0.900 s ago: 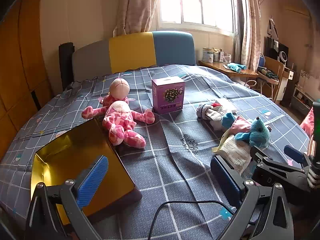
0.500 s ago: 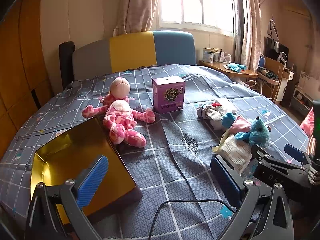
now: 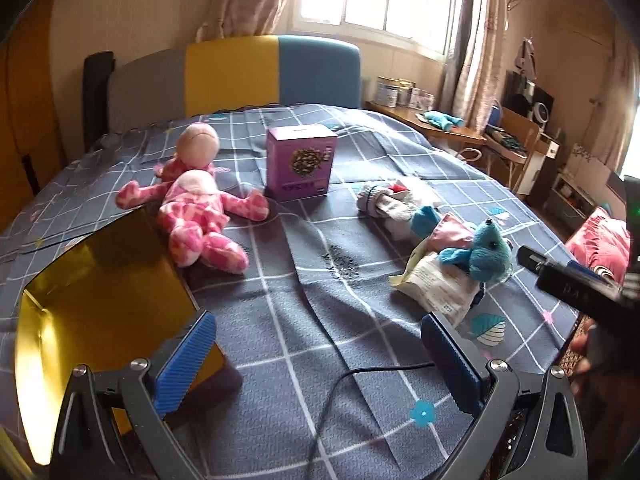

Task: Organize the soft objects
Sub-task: 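Move both tools toward the pile of soft items on the bed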

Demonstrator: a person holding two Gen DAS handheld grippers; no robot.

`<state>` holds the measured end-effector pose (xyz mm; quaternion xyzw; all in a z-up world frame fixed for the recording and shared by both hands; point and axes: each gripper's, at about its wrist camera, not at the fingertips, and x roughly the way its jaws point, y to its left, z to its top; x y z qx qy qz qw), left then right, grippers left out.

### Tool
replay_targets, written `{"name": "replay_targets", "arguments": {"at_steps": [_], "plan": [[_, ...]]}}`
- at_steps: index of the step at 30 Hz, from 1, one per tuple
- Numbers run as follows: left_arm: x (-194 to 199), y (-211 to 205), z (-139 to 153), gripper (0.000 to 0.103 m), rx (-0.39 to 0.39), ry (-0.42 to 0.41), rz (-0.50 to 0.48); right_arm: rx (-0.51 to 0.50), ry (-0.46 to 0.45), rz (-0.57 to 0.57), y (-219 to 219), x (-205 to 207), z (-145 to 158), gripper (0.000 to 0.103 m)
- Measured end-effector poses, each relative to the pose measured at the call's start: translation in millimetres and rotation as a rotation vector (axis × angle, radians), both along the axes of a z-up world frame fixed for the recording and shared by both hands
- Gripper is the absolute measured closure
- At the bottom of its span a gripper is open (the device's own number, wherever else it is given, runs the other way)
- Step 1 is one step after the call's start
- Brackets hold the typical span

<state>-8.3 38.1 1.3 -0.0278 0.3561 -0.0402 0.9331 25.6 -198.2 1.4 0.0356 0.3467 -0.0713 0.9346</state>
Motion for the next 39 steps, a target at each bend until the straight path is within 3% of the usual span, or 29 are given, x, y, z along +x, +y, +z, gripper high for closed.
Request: {"name": "replay_targets", "arguments": {"at_steps": [12, 17, 24, 29, 39], "plan": [[41, -34, -8, 0.000, 0.027, 0.071, -0.117, 0.016, 0.040, -0.065, -60, 2, 5, 0.003], [59, -67, -1, 0.001, 0.018, 0.044, -0.231, 0.021, 0.000, -0.115, -78, 0, 15, 0.003], [94, -128, 0, 0.005, -0.003, 0.071, -0.358, 0.036, -0.037, -0.166, -107, -3, 28, 0.003], [106, -155, -4, 0.004, 0.008, 0.087, -0.371, 0.052, -0.015, -0.184, -121, -2, 19, 0.003], [92, -170, -12, 0.004, 0.095, 0.061, -0.379, 0.094, 0.013, -0.199, -130, 0, 7, 0.003]]}}
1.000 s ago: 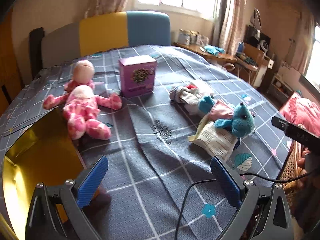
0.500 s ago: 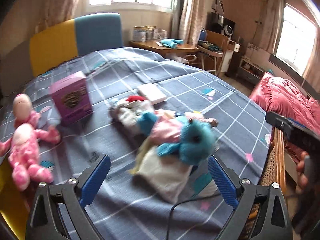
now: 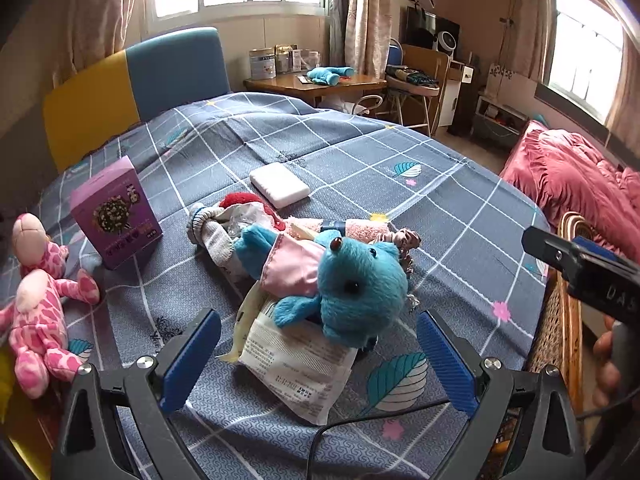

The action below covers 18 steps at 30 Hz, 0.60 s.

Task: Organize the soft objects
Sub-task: 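Move both tools toward the pile of soft items on the bed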

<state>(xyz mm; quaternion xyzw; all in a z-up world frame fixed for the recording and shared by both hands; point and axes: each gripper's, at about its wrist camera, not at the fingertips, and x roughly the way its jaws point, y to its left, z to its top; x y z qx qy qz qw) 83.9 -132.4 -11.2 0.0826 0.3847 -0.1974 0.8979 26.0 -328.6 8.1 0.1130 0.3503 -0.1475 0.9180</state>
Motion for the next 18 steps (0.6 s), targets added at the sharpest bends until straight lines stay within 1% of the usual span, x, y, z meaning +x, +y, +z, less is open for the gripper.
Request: {"name": "replay_targets", "arguments": {"at_steps": [4, 6, 8, 12, 18], "plan": [[-11, 6, 4, 0.004, 0.017, -0.030, 0.021, 0.009, 0.006, 0.001, -1, 1, -1, 0.003], [-18, 11, 8, 0.004, 0.023, -0.055, 0.047, 0.008, 0.008, 0.006, 1, 1, -1, 0.003], [-23, 16, 12, 0.003, 0.015, -0.068, 0.062, 0.003, 0.014, 0.012, 3, 2, -2, 0.003], [-28, 23, 20, 0.002, -0.003, -0.080, 0.084, -0.001, 0.017, 0.014, 5, 2, -2, 0.003], [-31, 25, 25, 0.002, -0.012, -0.088, 0.090, 0.009, 0.030, 0.010, 5, 2, -5, 0.003]]}}
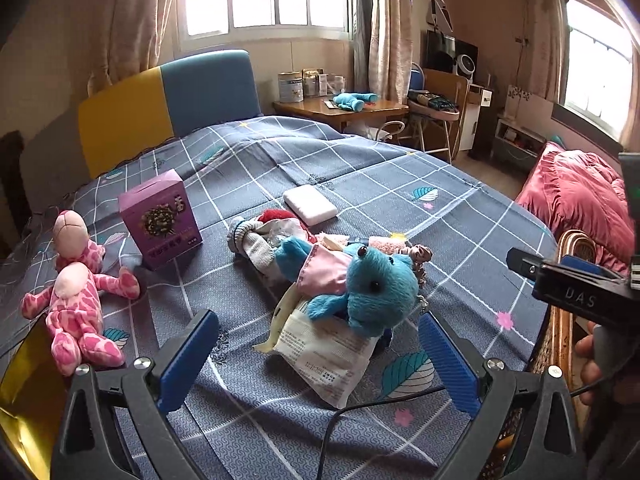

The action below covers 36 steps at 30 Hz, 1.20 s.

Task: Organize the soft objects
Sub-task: 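Move both tools toward the pile of soft items on the bed, then grasp the blue plush with pink ears with the left gripper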

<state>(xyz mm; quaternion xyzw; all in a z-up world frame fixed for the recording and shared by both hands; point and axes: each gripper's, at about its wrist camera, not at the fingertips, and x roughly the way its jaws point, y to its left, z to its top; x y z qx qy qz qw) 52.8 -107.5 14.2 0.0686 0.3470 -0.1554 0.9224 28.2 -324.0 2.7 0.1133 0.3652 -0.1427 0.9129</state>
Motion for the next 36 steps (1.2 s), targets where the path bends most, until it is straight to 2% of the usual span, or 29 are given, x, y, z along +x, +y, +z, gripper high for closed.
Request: {"name": "replay_targets", "arguments": {"at_steps": [6, 10, 14, 18, 24, 25, 26, 27, 28, 30, 33, 36], "plan": [[0, -1, 1, 0.002, 0.002, 0.000, 0.001, 0.012, 0.008, 0.004, 0, 0, -3, 0.003], [11, -4, -3, 0.002, -0.024, 0.031, -0.004, 0.025, 0.012, 0.009, 0, 0, -4, 0.003], [38, -10, -10, 0.002, -0.128, 0.114, -0.015, 0.034, 0.011, 0.009, -2, -1, -5, 0.003], [68, -17, -19, 0.004, -0.188, 0.175, 0.006, 0.037, 0.009, 0.013, -2, -1, -5, 0.003], [88, -34, -33, 0.004, -0.161, 0.208, 0.017, 0.034, 0.011, 0.019, -1, 0, -5, 0.002], [91, -38, -38, 0.013, -0.142, 0.220, 0.019, 0.034, 0.011, 0.018, -1, 0, -5, 0.002], [94, -43, -44, 0.035, -0.123, 0.240, 0.015, 0.033, 0.012, 0.018, 0, 0, -5, 0.002], [97, -46, -50, 0.045, -0.124, 0.268, -0.003, 0.034, 0.012, 0.018, 0, 0, -5, 0.002], [100, -47, -57, 0.061, -0.135, 0.303, -0.017, 0.031, 0.014, 0.018, 0, 0, -5, 0.002], [98, -45, -60, 0.067, -0.124, 0.300, -0.012, 0.019, 0.019, 0.024, 3, 0, -6, 0.002], [87, -32, -53, 0.070, -0.140, 0.274, -0.033, 0.009, 0.015, 0.044, 6, 1, -6, 0.004], [72, -12, -33, 0.070, -0.171, 0.217, -0.053, 0.027, 0.026, 0.070, 7, 4, -7, 0.013]]}}
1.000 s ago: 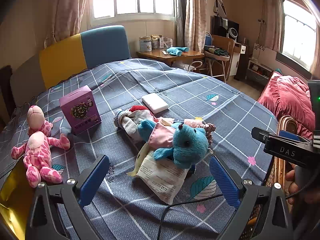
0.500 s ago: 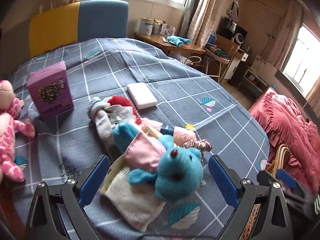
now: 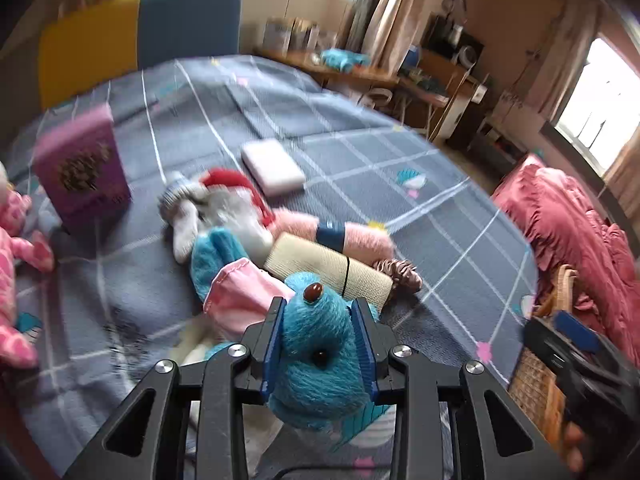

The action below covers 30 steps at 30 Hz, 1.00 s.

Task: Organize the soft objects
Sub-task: 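Grasp the blue plush with pink ears with the left gripper, then carry the blue plush into the gold tray while right gripper grasps the white packet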

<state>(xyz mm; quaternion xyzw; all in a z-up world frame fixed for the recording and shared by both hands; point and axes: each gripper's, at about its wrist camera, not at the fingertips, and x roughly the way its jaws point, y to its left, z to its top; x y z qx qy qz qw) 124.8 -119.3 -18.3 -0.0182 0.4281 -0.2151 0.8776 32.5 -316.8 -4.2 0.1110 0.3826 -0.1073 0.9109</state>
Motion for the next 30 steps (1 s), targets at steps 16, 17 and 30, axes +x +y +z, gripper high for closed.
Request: {"name": "replay_targets", "arguments": {"at_steps": [16, 17, 30], "plan": [[-86, 152, 34, 0.069, -0.045, -0.107, 0.156, 0.067, 0.153, 0.537, 122, 44, -21, 0.015], [-90, 159, 33, 0.069, -0.049, -0.102, 0.174, 0.052, 0.166, 0.570, 133, 48, -25, 0.015], [-139, 300, 23, 0.068, -0.069, -0.078, 0.507, -0.232, 0.389, 0.799, 215, 88, -92, 0.018]]}}
